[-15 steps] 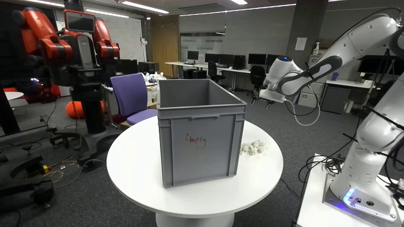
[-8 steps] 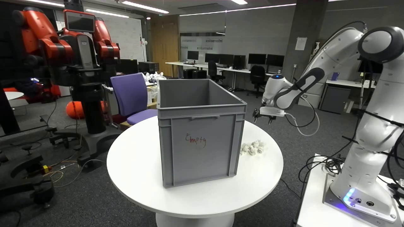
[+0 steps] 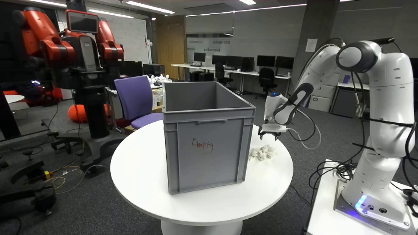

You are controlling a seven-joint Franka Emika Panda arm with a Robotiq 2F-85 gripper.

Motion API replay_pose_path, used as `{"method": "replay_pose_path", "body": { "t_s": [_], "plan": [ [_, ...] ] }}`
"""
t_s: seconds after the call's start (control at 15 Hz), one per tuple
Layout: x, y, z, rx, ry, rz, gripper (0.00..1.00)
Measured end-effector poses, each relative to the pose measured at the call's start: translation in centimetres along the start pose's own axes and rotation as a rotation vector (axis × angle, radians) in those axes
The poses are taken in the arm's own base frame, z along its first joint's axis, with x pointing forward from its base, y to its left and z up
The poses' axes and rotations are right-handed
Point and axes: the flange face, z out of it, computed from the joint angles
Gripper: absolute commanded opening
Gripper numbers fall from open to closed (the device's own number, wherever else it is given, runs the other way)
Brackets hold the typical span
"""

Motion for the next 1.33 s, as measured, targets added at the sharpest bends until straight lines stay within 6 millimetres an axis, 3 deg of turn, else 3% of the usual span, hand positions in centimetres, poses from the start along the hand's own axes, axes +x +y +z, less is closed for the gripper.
{"method": "replay_pose_path", "body": {
  "t_s": [0.33, 0.47, 0.8, 1.07, 1.13, 1.33],
  "plan": [
    [-0.4, -2.3, 4.2, -0.044, -0.022, 0.009, 1.00],
    [-0.5, -3.1, 5.4, -0.056, -0.023, 0.008, 0.72],
    [-0.7, -4.5, 7.0, -0.063, -0.026, 0.018, 0.38],
    [-0.2, -4.9, 6.9, -0.057, -0.021, 0.033, 0.06],
    [0.0, -4.9, 6.8, -0.054, -0.017, 0.036, 0.01],
    [1.5, -4.8, 5.3, -0.020, 0.014, 0.057, 0.01]
  ]
}}
